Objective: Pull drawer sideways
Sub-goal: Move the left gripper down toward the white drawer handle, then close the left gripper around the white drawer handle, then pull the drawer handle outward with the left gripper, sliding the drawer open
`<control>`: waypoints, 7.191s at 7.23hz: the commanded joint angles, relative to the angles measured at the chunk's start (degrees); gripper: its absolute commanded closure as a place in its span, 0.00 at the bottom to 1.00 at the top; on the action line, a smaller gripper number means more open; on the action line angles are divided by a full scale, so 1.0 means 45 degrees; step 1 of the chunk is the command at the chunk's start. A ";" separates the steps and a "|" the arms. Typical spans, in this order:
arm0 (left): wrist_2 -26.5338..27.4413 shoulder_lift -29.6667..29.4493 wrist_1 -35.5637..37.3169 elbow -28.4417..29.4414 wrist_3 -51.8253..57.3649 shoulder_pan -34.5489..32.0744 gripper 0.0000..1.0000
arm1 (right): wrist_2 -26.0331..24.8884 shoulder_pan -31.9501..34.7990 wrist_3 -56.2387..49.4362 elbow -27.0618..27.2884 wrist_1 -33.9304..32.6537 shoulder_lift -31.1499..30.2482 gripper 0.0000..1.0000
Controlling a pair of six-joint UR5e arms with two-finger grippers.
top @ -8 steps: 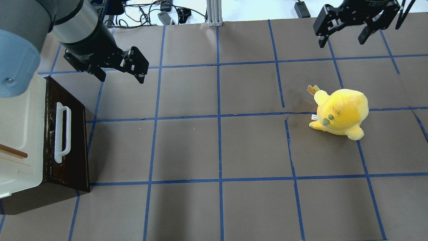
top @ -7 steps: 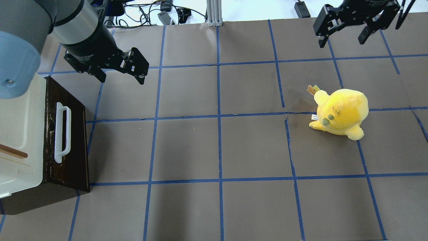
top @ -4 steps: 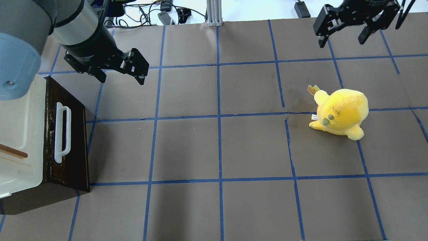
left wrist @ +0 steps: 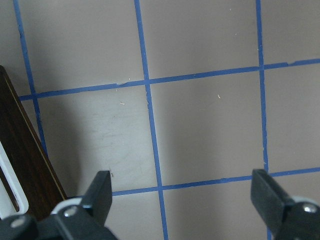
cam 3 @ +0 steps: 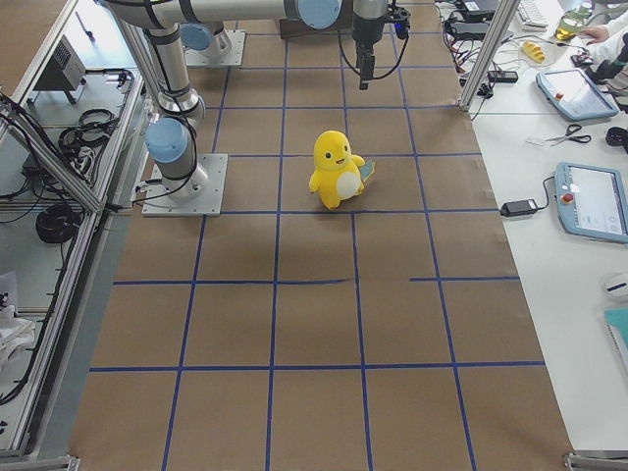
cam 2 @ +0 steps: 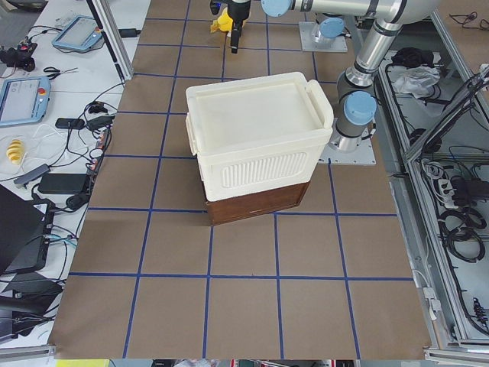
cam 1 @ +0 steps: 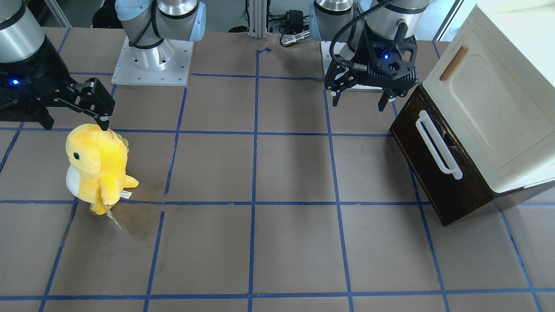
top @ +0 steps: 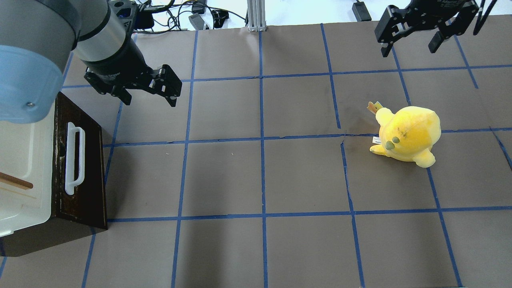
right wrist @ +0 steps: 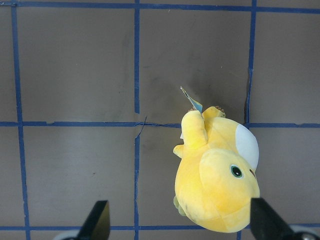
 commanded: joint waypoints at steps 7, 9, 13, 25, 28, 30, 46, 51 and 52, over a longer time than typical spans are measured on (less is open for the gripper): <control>1.1020 -0.3762 0.0388 -0.3323 -0.3809 -0.1021 0.00 | 0.0000 0.0000 0.0000 0.0000 0.0019 0.0000 0.00; 1.4015 -0.4679 0.0272 -0.3813 -0.4960 -0.1121 0.00 | 0.0000 0.0000 0.0000 0.0000 -0.0001 0.0000 0.00; 1.5784 -0.5541 -0.0099 -0.3796 -0.5001 -0.0985 0.00 | 0.0000 0.0000 0.0000 0.0000 -0.0001 0.0000 0.00; 1.6607 -0.5641 -0.0158 -0.3912 -0.4708 0.0031 0.81 | 0.0000 0.0000 0.0000 0.0000 -0.0001 0.0000 0.00; 1.6508 -0.5700 -0.0158 -0.3893 -0.4689 0.0031 0.95 | 0.0000 0.0000 0.0000 0.0000 -0.0001 0.0000 0.00; 1.6489 -0.5777 -0.0139 -0.3873 -0.4708 -0.0008 0.95 | 0.0000 0.0000 0.0000 0.0000 -0.0001 0.0000 0.00; 1.6274 -0.6051 -0.0158 -0.3327 -0.4728 -0.1062 1.00 | 0.0000 0.0000 0.0000 0.0000 -0.0001 0.0000 0.00; 1.6293 -0.6207 -0.0178 -0.3112 -0.4631 -0.1648 1.00 | 0.0000 0.0000 0.0000 0.0000 -0.0001 0.0000 0.00; 1.6274 -0.6207 -0.0178 -0.2996 -0.4514 -0.1707 1.00 | 0.0000 0.0000 0.0000 0.0000 -0.0001 0.0000 0.00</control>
